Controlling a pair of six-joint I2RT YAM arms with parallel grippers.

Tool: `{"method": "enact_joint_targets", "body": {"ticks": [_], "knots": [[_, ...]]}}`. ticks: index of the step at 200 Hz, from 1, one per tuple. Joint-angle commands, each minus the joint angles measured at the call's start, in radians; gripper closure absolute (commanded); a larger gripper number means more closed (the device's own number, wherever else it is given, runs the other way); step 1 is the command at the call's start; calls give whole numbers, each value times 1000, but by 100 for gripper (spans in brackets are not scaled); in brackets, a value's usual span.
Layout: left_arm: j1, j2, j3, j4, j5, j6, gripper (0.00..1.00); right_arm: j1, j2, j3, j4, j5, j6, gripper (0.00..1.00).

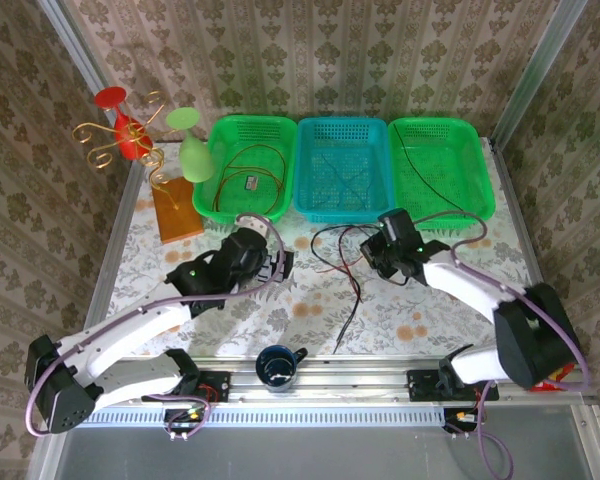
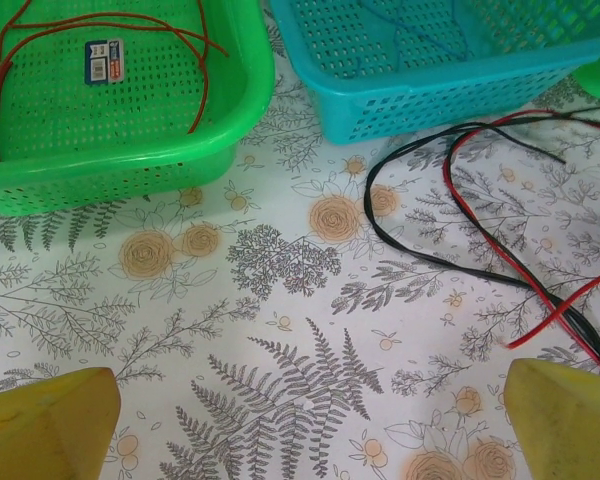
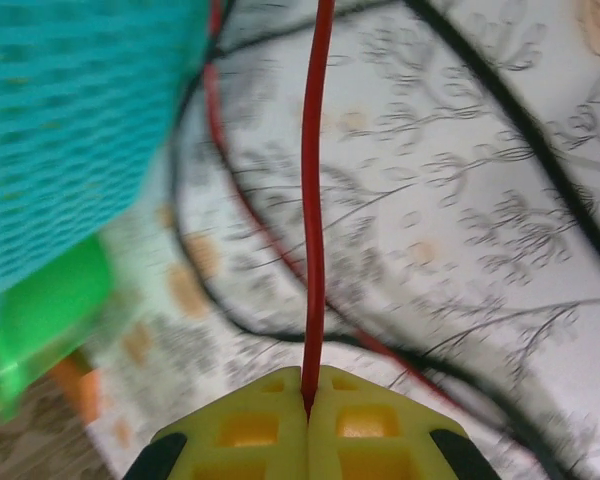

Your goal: Untangle the cables

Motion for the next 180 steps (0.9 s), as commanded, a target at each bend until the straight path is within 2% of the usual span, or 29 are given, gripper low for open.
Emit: {"method": "enact_joint_targets", "body": {"ticks": [1, 34, 67, 126, 180], "knots": [[15, -28, 23, -4, 26, 26, 1, 6, -134, 26, -75, 34, -35, 100], [112, -51, 83, -47, 122, 18, 3, 5, -278, 56, -92, 19, -46, 100], [184, -56, 139, -77, 218, 42, 3, 2, -328, 153, -136, -18, -110, 100], [199, -51, 165, -92, 252, 61, 4, -11, -308, 441, -253, -35, -308, 100], [200, -51, 178, -88, 264, 71, 4, -24, -240, 669, -218, -163, -484, 100]]}}
